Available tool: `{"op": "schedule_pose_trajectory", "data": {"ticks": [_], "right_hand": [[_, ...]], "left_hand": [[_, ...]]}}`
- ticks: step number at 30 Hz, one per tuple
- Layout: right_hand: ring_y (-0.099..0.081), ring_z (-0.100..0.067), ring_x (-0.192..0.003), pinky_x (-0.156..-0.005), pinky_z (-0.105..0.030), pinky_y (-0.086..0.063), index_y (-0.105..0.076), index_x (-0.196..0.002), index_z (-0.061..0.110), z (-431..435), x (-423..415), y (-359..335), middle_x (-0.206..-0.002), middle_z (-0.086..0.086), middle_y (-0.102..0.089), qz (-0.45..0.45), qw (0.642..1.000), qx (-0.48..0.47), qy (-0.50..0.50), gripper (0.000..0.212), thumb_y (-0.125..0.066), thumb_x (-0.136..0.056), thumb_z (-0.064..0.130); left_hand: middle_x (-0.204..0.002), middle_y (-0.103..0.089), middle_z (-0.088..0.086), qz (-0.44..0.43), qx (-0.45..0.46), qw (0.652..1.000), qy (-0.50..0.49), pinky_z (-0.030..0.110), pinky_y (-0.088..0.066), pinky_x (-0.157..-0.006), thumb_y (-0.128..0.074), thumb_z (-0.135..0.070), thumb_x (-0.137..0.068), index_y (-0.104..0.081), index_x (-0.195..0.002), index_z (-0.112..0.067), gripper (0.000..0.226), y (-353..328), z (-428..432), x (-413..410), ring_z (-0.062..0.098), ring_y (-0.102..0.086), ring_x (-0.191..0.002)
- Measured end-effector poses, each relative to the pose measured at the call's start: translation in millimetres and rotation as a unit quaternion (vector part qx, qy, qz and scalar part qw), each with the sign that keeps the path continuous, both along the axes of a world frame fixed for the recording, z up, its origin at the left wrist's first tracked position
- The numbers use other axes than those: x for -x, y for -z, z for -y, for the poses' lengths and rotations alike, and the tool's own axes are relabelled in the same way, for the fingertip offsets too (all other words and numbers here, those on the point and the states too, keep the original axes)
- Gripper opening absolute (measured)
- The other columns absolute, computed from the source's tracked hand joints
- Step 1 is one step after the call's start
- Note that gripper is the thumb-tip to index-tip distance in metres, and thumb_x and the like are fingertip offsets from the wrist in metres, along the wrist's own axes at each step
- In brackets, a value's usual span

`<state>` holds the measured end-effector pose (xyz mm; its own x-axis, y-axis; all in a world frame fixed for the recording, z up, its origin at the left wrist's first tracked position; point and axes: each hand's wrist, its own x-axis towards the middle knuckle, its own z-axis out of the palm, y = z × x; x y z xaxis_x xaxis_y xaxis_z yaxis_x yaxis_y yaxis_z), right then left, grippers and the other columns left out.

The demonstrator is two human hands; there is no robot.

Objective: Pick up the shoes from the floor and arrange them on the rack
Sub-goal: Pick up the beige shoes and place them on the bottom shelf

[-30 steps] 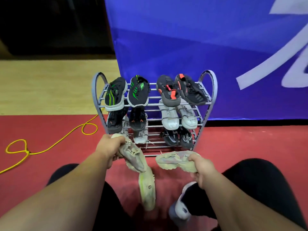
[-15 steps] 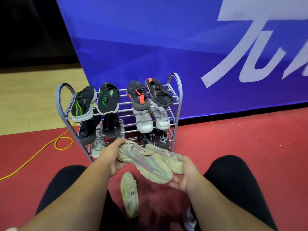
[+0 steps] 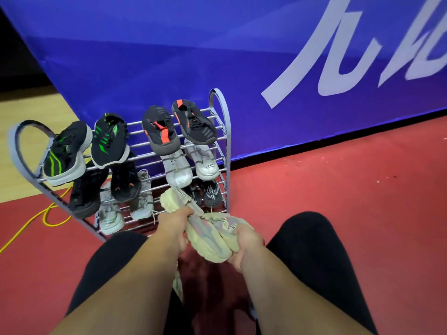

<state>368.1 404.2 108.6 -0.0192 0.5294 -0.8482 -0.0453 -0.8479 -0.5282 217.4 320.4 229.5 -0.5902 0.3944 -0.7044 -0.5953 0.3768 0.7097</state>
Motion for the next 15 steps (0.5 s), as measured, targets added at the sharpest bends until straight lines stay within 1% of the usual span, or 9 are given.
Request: {"op": "schedule_pose_trajectory", "data": {"ticks": [1, 2, 3, 6, 7, 10, 13, 14, 15], "right_hand": [[-0.074, -0.039, -0.086, -0.077, -0.067, -0.058, -0.053, -0.131, 0.02, -5, 2, 19, -0.108, -0.011, -0.072, 0.014, 1.0, -0.004, -0.005, 0.073, -0.062, -0.058, 0.018], [-0.073, -0.037, -0.089, -0.083, -0.064, -0.058, -0.05, -0.134, 0.02, -4, 2, 19, -0.11, -0.01, -0.07, 0.025, 0.999, -0.009, -0.019, 0.076, -0.062, -0.059, 0.022], [-0.072, -0.037, -0.089, -0.083, -0.063, -0.058, -0.047, -0.134, 0.019, 4, -2, 1, -0.11, -0.01, -0.068, 0.041, 0.999, -0.011, -0.021, 0.076, -0.062, -0.061, 0.023], [-0.073, -0.041, -0.079, -0.06, -0.065, -0.058, -0.049, -0.126, 0.012, 25, -10, -55, -0.108, -0.016, -0.069, 0.045, 0.999, -0.017, 0.005, 0.061, -0.066, -0.067, 0.015], [-0.073, -0.042, -0.079, -0.056, -0.064, -0.058, -0.052, -0.125, 0.011, 24, -9, -56, -0.109, -0.017, -0.068, 0.03, 0.999, -0.008, 0.01, 0.059, -0.067, -0.068, 0.016], [-0.071, -0.043, -0.085, -0.059, -0.064, -0.058, -0.046, -0.128, 0.014, 23, -9, -74, -0.113, -0.015, -0.065, -0.002, 0.999, 0.002, 0.035, 0.065, -0.072, -0.069, 0.02], [-0.071, -0.04, -0.084, -0.06, -0.06, -0.06, -0.042, -0.133, 0.015, 24, -13, -94, -0.115, -0.013, -0.063, -0.03, 0.998, 0.013, 0.044, 0.064, -0.074, -0.077, 0.018], [-0.072, -0.038, -0.082, -0.061, -0.056, -0.062, -0.042, -0.134, 0.015, 25, -15, -97, -0.114, -0.014, -0.064, -0.035, 0.999, 0.016, 0.038, 0.062, -0.074, -0.081, 0.018], [-0.072, -0.037, -0.081, -0.063, -0.051, -0.063, -0.042, -0.134, 0.014, 24, -17, -97, -0.114, -0.014, -0.063, -0.044, 0.998, 0.02, 0.028, 0.06, -0.073, -0.084, 0.017]], "left_hand": [[-0.102, -0.07, 0.015, -0.007, 0.012, 1.0, 0.011, 0.035, -0.055, -0.052, -0.076, -0.015, -0.069, -0.055, -0.126, -0.006, 0.061, 1, -1, -4, 0.027, -0.068, -0.065], [-0.103, -0.069, 0.016, -0.014, 0.024, 0.999, 0.022, 0.035, -0.055, -0.05, -0.076, -0.013, -0.068, -0.053, -0.125, -0.005, 0.062, 2, -3, -10, 0.026, -0.067, -0.062], [-0.104, -0.069, 0.018, -0.023, 0.044, 0.998, 0.033, 0.036, -0.054, -0.048, -0.075, -0.01, -0.07, -0.051, -0.124, -0.005, 0.06, 1, -4, -16, 0.026, -0.067, -0.062], [-0.099, -0.067, 0.02, -0.029, 0.079, 0.993, 0.087, 0.038, -0.054, -0.045, -0.069, 0.003, -0.078, -0.051, -0.124, -0.001, 0.049, 5, -3, -32, 0.03, -0.067, -0.067], [-0.097, -0.066, 0.02, -0.036, 0.088, 0.991, 0.097, 0.038, -0.053, -0.043, -0.066, 0.005, -0.08, -0.051, -0.125, 0.001, 0.048, 5, -3, -36, 0.03, -0.067, -0.067], [-0.086, -0.062, 0.019, -0.05, 0.088, 0.989, 0.105, 0.037, -0.053, -0.042, -0.062, 0.007, -0.081, -0.05, -0.123, 0.004, 0.044, 5, -7, -42, 0.03, -0.064, -0.06], [-0.093, -0.072, 0.022, -0.018, 0.071, 0.992, 0.105, 0.049, -0.06, -0.059, -0.064, 0.008, -0.074, -0.055, -0.123, 0.005, 0.05, 5, -11, -43, 0.034, -0.074, -0.071], [-0.092, -0.073, 0.023, -0.01, 0.077, 0.99, 0.117, 0.047, -0.061, -0.059, -0.062, 0.007, -0.074, -0.057, -0.121, 0.005, 0.047, 2, -10, -46, 0.033, -0.075, -0.07], [-0.084, -0.074, 0.021, -0.006, 0.083, 0.989, 0.119, 0.041, -0.06, -0.053, -0.059, 0.006, -0.079, -0.059, -0.114, 0.005, 0.034, 0, -9, -46, 0.029, -0.074, -0.062]]}}
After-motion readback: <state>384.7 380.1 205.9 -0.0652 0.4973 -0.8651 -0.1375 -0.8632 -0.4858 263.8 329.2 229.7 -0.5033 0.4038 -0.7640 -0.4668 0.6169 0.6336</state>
